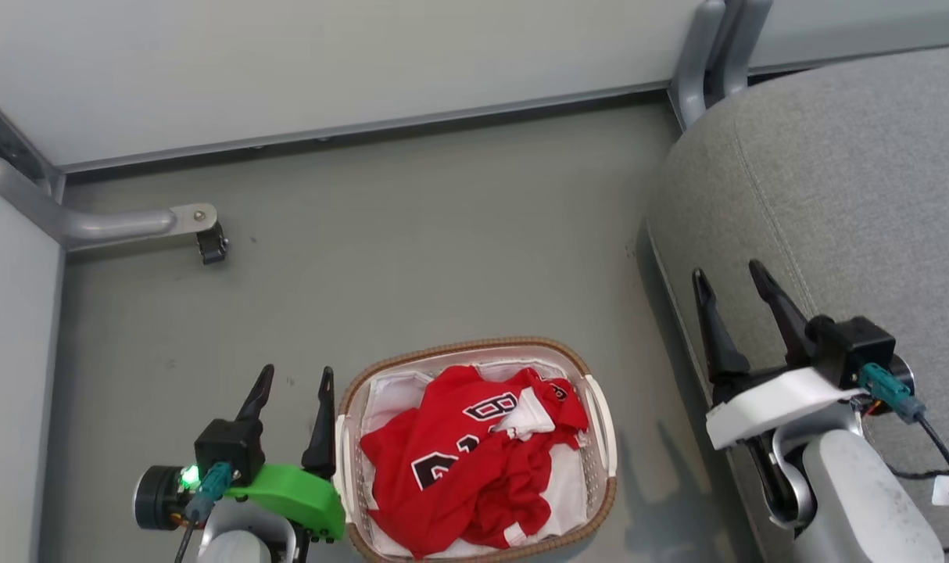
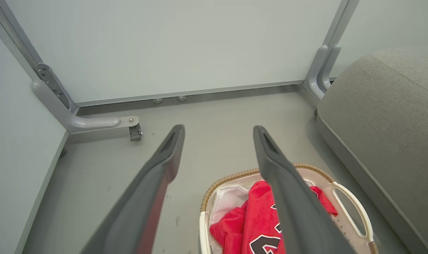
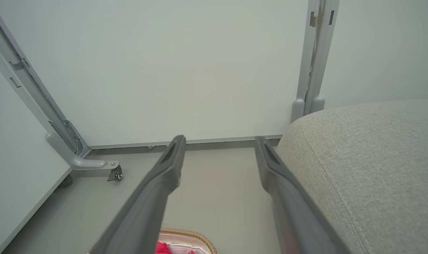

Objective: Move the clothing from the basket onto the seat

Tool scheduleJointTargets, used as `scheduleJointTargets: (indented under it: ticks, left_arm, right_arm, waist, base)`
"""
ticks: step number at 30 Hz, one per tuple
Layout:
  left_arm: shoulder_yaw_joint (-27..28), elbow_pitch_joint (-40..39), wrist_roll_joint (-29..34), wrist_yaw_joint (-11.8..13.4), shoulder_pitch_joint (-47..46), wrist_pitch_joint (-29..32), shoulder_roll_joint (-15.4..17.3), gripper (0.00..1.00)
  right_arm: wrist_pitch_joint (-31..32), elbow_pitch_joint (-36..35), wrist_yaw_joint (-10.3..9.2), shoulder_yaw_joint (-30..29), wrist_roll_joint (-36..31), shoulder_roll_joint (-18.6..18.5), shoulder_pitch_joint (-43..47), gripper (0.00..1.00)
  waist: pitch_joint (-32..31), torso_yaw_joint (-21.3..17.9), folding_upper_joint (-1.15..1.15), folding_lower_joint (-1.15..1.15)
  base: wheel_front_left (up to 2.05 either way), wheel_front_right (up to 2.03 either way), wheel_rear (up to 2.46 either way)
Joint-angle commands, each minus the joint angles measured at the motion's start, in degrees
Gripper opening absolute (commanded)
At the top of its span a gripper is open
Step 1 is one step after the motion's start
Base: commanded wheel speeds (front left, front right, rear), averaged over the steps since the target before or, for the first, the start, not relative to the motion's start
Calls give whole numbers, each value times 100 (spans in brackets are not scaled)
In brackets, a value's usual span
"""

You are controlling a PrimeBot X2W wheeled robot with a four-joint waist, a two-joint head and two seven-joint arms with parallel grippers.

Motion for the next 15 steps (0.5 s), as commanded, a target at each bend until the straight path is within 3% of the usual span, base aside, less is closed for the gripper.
scheduleJointTargets:
  ticks: [1,15]
  left_arm:
    - [-75,88,-13,-7,-221,4,34,100]
    - [-432,1265,192,18,-1445,4,38,100]
  right_arm:
    - [-23,-86,-2,35,61,-11,-172,100]
    - [-24,-768,-3,457,267,119,-1047,100]
  waist:
    - [563,-321,0,0]
    - [2211,-1187,0,0]
  base:
    - [0,0,0]
    - [0,0,0]
